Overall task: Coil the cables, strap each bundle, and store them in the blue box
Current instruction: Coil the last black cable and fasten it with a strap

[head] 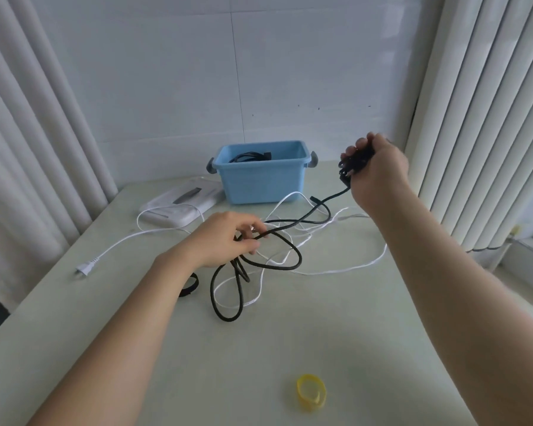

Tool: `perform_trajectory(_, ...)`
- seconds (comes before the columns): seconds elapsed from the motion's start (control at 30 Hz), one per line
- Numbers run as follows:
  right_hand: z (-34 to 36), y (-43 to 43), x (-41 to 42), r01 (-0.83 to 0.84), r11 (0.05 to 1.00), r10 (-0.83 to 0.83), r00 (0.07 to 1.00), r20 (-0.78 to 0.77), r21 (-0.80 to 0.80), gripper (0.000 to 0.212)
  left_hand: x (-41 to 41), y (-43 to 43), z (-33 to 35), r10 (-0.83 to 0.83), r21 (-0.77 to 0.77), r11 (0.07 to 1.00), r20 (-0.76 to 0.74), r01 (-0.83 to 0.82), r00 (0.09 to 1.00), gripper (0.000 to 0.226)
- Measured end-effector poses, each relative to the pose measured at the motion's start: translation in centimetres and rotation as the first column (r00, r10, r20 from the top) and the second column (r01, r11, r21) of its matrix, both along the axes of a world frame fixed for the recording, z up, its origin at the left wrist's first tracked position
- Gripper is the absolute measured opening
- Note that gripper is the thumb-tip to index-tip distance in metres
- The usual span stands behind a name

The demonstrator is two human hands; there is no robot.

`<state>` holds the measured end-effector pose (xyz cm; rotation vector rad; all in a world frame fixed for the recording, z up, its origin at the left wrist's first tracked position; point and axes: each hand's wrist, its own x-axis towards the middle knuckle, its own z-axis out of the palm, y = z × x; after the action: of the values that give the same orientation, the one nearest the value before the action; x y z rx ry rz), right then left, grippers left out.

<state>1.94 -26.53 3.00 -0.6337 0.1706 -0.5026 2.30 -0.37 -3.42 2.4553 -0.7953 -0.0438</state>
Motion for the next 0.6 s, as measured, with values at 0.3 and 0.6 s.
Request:
perform_trajectory(0.3, -4.0, 1.1, 1.2, -0.277, 0.491, -0.092, 0.926, -0.365, -0.826, 0.033, -0.4, -0.4, 1.0, 0.036, -0.436, 0.898, 0.188, 0.051, 0.981, 0.018)
perform_trajectory(0.6, -3.8, 4.5, -1.6, -0.473, -0.177, 0.120, 0.860, -0.496, -0.863, 0.060, 0.4, 0.0, 1.2, 0.170, -0.702, 0.712, 0.175, 0.002, 0.970, 0.019)
